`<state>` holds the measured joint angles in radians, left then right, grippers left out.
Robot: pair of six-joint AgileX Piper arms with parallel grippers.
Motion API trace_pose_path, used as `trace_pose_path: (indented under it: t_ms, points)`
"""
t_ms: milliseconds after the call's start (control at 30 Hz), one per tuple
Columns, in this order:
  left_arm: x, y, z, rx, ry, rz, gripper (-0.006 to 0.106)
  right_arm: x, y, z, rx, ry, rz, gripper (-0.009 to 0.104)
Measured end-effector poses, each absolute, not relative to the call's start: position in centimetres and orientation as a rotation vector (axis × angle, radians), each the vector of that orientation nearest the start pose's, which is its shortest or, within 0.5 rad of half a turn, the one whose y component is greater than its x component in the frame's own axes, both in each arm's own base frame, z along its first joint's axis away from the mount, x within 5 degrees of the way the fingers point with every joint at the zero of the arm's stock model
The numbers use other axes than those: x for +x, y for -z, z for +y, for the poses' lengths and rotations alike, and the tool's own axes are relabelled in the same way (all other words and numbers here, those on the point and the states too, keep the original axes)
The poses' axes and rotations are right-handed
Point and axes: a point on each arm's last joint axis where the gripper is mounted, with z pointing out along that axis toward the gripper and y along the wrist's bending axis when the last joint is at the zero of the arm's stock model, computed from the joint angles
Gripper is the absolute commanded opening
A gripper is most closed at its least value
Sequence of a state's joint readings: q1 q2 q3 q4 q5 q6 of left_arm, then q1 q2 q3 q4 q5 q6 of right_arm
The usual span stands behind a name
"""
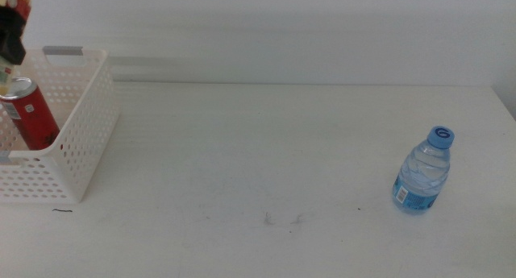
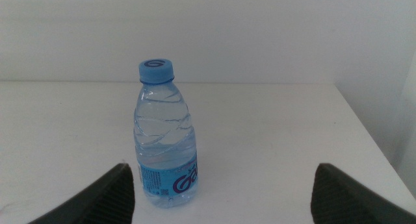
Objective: Use arms to grab the bottles and put them into the dustbin to the left of the table.
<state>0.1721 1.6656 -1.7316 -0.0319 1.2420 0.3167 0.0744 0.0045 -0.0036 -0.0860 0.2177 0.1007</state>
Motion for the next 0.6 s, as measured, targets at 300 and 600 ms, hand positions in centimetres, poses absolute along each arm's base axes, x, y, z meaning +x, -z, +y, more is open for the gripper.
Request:
trace_pose_path:
  t_ms: [300,600]
  points:
    - [39.8,-29.5,7.6,0.237,0.053,2.851,0.054,5.6,-19.4,0.2,-0.035,-0.052,1.701,0.090]
    - [40.9,-27.5,7.6,0.276,0.101,2.867,0.094,5.6,-19.4,0.2,-0.035,-0.052,1.701,0.090]
